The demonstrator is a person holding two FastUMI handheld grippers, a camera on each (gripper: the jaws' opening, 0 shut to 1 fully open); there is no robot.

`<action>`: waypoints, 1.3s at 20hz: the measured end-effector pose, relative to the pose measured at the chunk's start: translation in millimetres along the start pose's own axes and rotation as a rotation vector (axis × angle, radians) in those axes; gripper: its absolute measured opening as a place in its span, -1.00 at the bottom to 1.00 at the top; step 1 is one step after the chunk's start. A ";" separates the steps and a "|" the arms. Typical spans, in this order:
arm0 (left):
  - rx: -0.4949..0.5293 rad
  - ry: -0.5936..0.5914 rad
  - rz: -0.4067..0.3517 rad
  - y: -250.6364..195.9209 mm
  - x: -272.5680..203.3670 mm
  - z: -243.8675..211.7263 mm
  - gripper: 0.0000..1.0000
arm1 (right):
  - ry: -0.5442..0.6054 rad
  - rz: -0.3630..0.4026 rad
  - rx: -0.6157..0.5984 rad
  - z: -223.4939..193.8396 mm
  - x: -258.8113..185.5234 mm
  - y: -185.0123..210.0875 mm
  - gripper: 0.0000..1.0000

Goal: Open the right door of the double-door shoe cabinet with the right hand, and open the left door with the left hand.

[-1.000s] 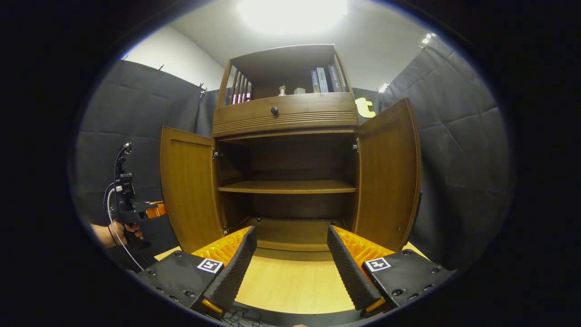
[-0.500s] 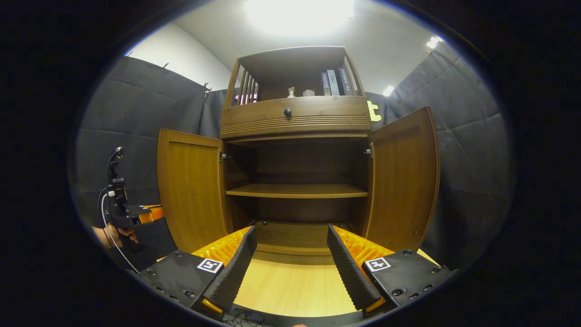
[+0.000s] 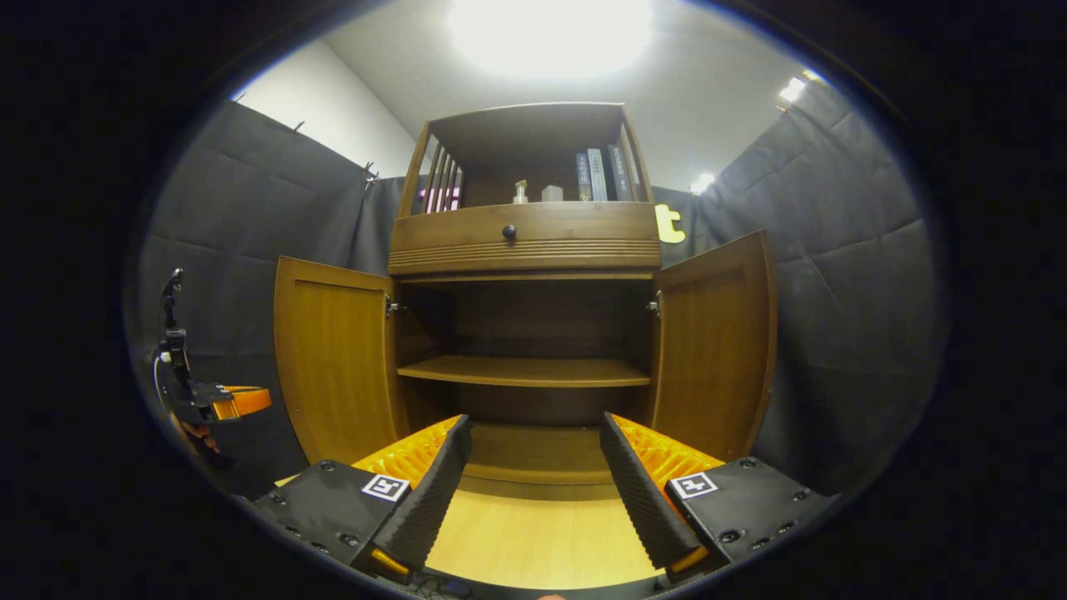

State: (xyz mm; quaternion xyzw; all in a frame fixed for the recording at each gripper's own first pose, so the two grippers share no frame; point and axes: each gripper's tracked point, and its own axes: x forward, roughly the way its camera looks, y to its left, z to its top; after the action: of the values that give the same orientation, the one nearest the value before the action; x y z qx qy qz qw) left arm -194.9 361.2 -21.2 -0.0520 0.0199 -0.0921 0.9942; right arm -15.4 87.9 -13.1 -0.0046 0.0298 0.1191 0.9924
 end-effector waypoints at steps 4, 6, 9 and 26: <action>-0.017 -0.018 0.005 -31.9 -30.6 25.5 -0.84 | -0.008 -0.024 0.007 8.9 -19.4 -31.4 0.96; -0.031 -0.027 0.017 -45.8 -45.0 38.8 -0.84 | -0.015 -0.038 -0.002 11.7 -28.3 -47.4 0.86; -0.022 -0.042 0.037 -59.2 -66.0 52.4 -0.84 | -0.021 -0.056 -0.005 13.5 -42.0 -69.6 0.86; 0.035 -0.093 0.115 -79.5 -109.0 81.6 0.24 | -0.047 -0.136 -0.003 16.4 -73.7 -138.6 0.96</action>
State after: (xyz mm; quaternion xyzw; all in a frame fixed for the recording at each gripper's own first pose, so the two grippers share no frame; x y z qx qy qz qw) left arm -312.4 311.9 71.7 -0.0375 -0.0248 -0.0326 0.9985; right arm -53.2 -63.9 8.0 -0.0053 0.0061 0.0517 0.9986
